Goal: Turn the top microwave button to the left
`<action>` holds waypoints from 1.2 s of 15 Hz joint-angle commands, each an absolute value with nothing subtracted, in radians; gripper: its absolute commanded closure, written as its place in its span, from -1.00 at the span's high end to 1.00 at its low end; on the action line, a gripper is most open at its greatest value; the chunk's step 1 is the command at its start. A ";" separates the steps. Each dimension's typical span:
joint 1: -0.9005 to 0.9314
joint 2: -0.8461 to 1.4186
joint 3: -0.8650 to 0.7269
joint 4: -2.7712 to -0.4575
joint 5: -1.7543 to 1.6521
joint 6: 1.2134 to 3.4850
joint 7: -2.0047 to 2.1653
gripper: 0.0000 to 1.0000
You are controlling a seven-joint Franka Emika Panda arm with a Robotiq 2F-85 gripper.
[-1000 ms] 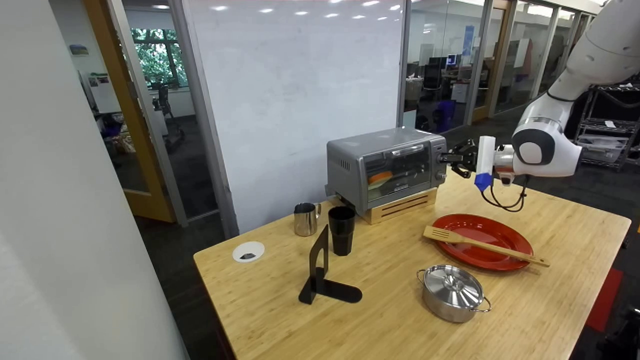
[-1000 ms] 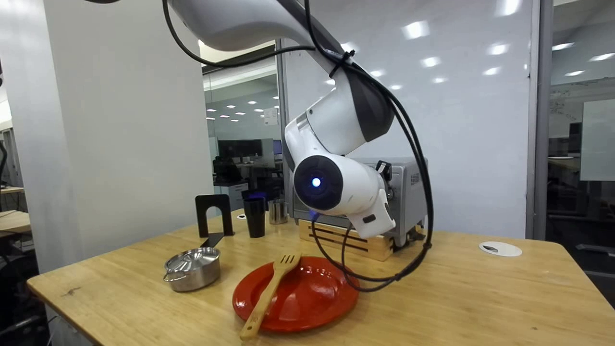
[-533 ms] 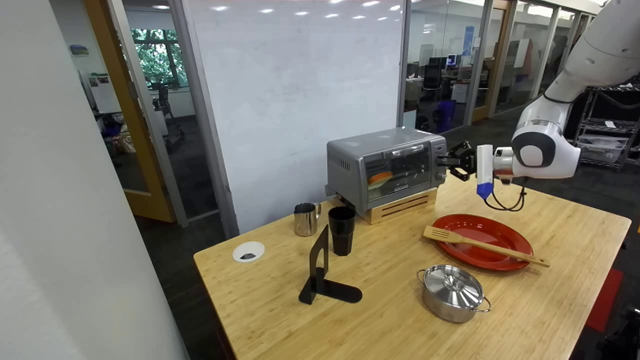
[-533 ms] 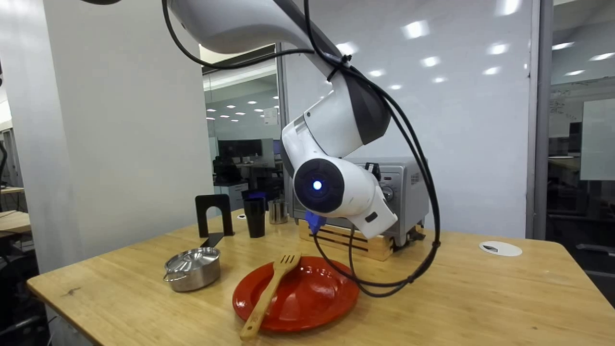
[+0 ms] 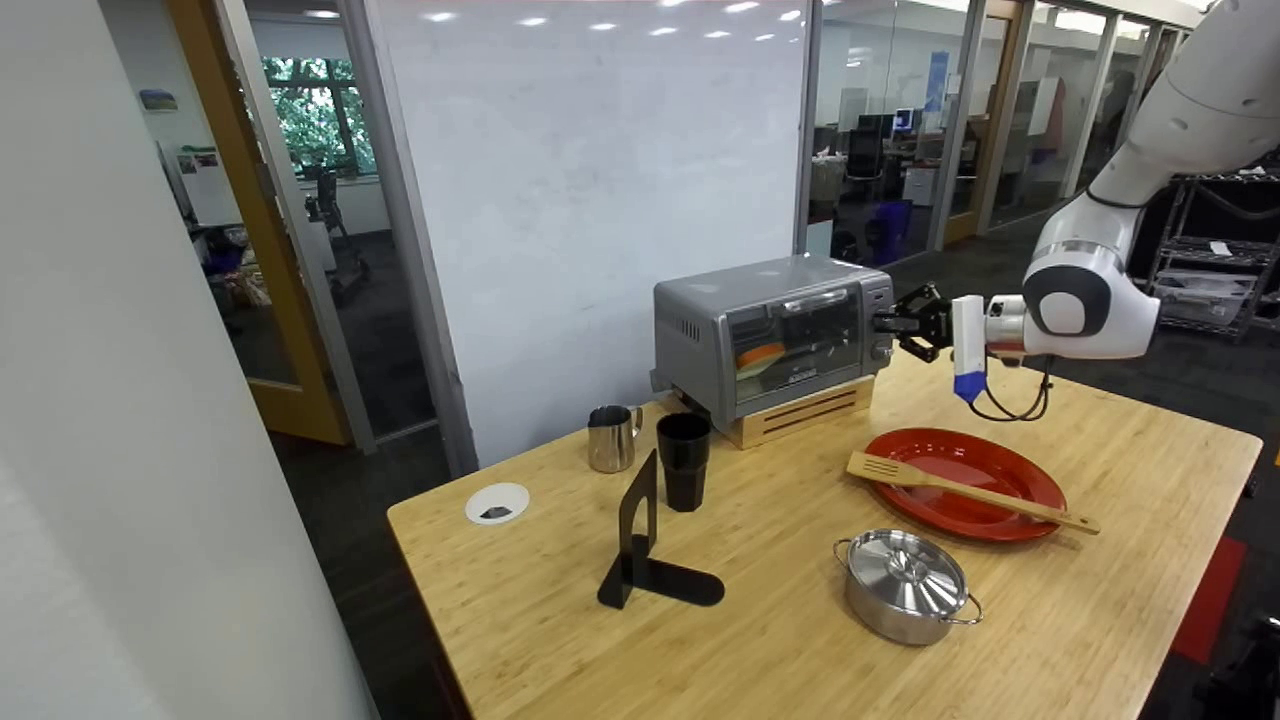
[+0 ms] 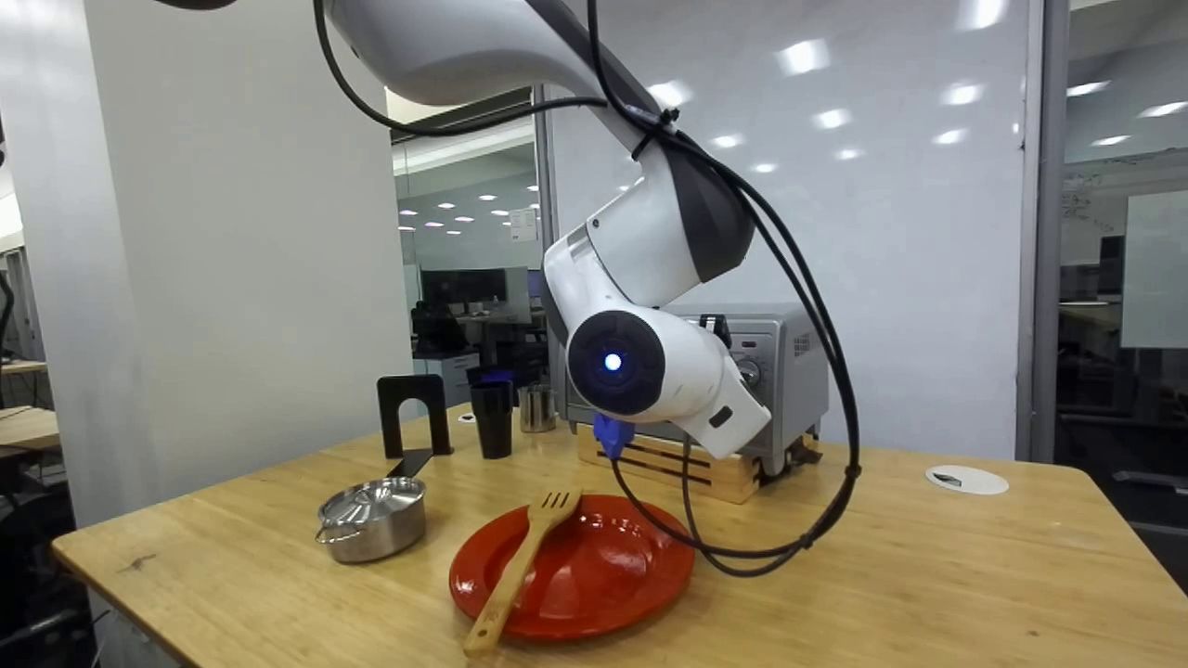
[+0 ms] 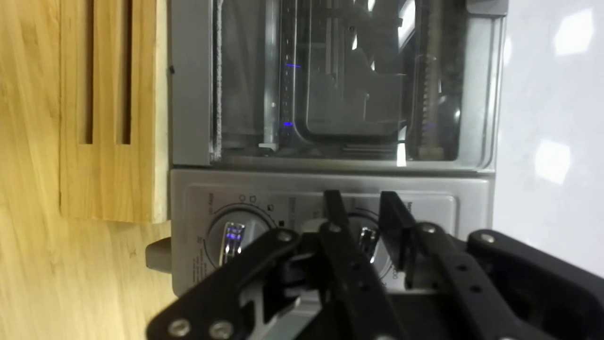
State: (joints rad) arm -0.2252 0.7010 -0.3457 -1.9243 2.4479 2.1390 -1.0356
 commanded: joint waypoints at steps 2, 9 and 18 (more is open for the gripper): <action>-0.237 0.707 -0.332 -1.923 2.486 2.125 -1.021 -0.87; -0.241 0.700 -0.323 -1.923 2.507 2.126 -0.858 -0.32; -0.224 0.705 -0.333 -1.920 2.508 2.119 -0.868 -0.94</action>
State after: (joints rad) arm -0.2259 0.7011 -0.3310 -1.9242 2.5024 2.1279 -0.8454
